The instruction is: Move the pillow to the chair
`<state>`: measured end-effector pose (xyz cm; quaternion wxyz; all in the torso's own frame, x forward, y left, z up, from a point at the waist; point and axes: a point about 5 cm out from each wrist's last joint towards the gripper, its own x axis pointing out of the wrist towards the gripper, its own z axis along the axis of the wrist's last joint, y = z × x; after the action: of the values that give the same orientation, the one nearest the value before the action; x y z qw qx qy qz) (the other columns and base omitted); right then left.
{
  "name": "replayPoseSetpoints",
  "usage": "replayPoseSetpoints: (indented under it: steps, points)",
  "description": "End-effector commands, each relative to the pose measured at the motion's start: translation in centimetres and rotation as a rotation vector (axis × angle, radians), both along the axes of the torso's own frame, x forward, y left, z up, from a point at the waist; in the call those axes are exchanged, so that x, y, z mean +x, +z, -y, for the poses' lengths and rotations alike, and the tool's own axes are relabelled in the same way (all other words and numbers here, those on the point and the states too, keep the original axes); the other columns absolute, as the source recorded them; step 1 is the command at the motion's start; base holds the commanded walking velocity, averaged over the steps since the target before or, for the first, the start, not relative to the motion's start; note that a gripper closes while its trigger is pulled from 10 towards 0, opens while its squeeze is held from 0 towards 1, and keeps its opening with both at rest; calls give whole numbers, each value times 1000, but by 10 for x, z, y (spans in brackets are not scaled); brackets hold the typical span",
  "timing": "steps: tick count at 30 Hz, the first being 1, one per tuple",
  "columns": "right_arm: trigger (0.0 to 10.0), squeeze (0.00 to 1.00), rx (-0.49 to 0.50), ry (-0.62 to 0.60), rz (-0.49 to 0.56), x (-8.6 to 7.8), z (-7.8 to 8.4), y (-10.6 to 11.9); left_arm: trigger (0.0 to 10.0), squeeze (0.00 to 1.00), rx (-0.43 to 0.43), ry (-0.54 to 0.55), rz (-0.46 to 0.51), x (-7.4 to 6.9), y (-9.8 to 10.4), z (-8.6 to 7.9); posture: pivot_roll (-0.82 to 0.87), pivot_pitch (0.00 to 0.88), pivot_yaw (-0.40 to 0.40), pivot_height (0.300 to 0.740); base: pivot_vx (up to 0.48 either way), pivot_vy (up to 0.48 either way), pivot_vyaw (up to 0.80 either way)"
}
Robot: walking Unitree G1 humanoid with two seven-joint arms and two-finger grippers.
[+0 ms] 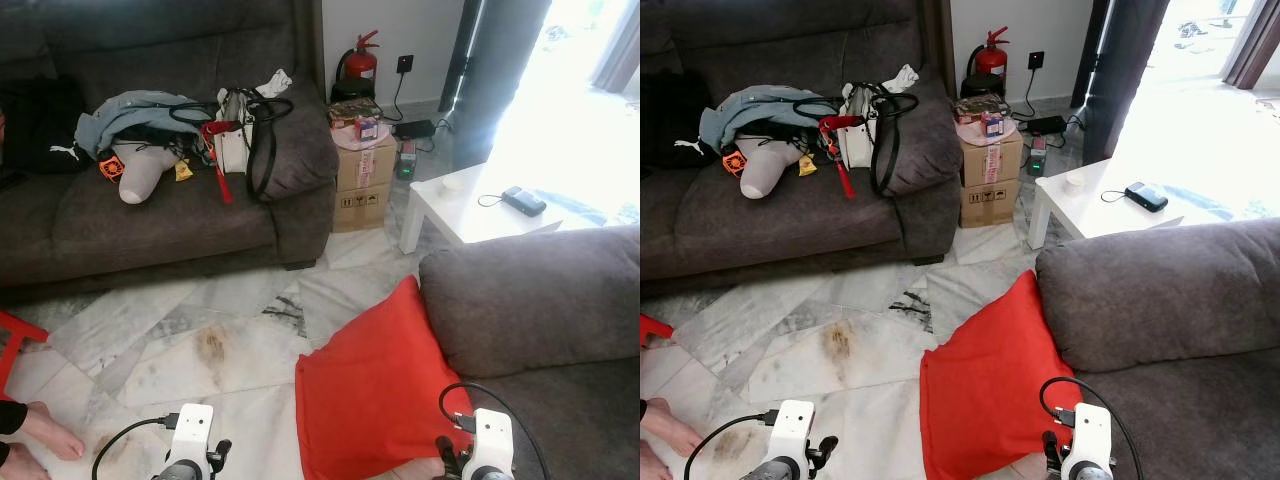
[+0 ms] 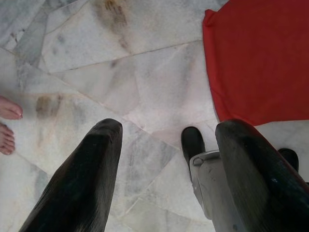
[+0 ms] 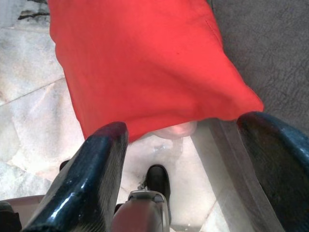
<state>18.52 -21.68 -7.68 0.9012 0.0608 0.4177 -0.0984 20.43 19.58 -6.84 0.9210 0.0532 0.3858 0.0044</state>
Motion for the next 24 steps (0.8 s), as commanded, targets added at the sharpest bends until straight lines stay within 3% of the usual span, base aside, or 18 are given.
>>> replayPoseSetpoints:
  steps: [1, 8, 15, 24]
  points:
    - [10000, 0, 17, -15, -11, -3, -2, -2, 10000, 0, -6, 11, -14, -4, -2, -1, -10, 72, 53, 740, 0, 0, 0]
    - [10000, 0, 29, -33, 2, -1, -3, -1, 10000, 0, -8, 14, -14, -4, -2, -1, -10, 74, 54, 740, 0, 0, 0]
    - [10000, 0, 37, -28, 6, 0, -4, -1, 10000, 0, -7, 16, -17, -5, -3, -2, -8, 80, 54, 740, 0, 0, -713]
    - [10000, 0, 36, -25, 16, 2, -5, 0, 10000, 0, -6, 21, -22, -6, -3, -3, -7, 82, 56, 740, 0, 0, 0]
